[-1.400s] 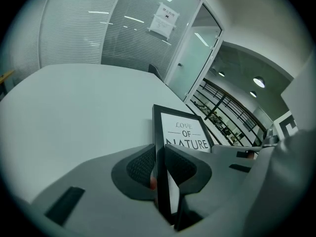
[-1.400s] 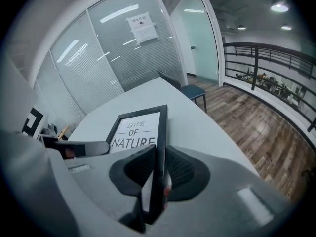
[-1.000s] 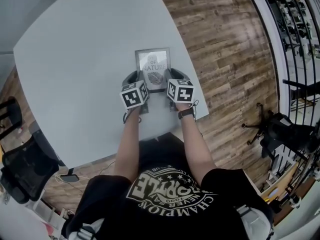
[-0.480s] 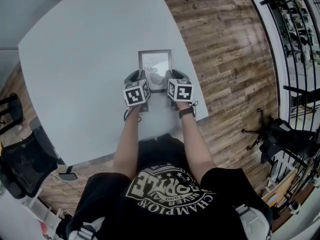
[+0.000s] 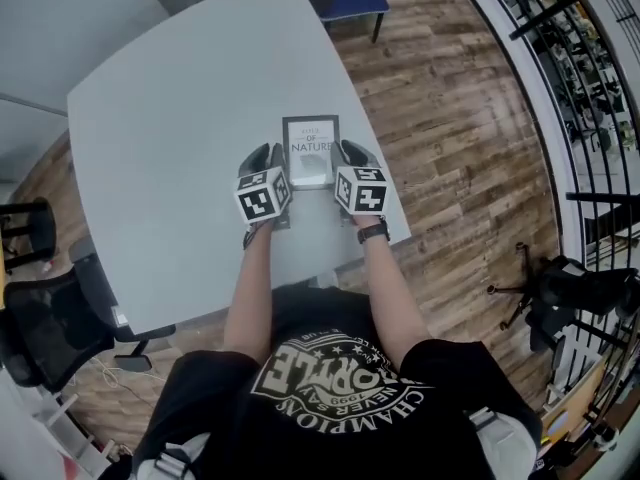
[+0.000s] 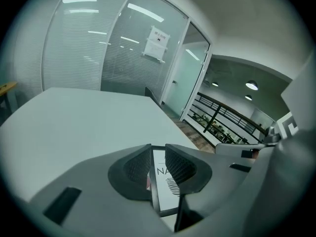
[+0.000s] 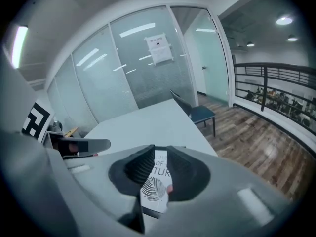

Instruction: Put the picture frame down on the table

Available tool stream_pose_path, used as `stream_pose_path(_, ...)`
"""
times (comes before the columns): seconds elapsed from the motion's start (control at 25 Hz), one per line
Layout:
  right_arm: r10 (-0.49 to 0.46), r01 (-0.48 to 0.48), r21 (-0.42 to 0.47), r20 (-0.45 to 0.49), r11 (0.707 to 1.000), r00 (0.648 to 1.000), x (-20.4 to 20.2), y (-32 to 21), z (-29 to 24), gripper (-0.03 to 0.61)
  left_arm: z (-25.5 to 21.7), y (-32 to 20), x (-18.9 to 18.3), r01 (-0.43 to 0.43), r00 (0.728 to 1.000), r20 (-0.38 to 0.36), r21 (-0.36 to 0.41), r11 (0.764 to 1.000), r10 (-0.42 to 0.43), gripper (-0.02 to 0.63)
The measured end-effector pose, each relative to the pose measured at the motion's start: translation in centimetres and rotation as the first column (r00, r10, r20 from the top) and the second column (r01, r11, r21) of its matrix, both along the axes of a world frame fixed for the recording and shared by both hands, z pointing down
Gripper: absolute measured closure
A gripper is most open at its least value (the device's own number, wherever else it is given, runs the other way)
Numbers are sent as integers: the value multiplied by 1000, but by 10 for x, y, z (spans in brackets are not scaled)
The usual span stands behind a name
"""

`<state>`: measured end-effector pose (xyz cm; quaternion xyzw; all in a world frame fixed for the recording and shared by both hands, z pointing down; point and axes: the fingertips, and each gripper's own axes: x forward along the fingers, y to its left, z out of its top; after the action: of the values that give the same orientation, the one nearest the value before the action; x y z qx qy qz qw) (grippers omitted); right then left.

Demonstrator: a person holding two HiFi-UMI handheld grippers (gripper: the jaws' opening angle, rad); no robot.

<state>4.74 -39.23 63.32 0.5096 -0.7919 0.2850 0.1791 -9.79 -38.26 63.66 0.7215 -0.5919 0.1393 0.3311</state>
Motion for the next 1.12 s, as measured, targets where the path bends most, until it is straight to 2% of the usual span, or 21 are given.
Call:
stream_pose_path(0.2, -31, 27, 176, 15, 984, 999, -9, 17, -70, 517, -55, 18, -2, -34, 998, 62, 115, 993, 28, 541)
stream_pose_path(0.32, -30, 23, 267, 20, 963, 999, -5, 34, -115, 519, -97, 32, -2, -39, 996, 84, 207, 978, 22, 541)
stream_pose_path(0.48, -15, 2, 405, 27, 914, 1000, 6, 51, -177, 540, -162, 46, -4, -11, 996, 85, 362, 932, -21, 543)
stream_pose_path(0.64, 16, -29, 500, 29, 866, 999, 18, 68, -220, 549, -213, 66, -6, 0, 997, 66, 467, 884, -35, 560)
stream_pose_path(0.84, 48, -48, 572, 16, 819, 999, 29, 94, -253, 565, -253, 101, -18, -18, 993, 109, 547, 837, -50, 606)
stream_pose_path(1.12, 37, -10, 622, -30, 783, 999, 42, 113, -264, 580, -261, 127, -28, -8, 992, 108, 569, 822, -64, 611)
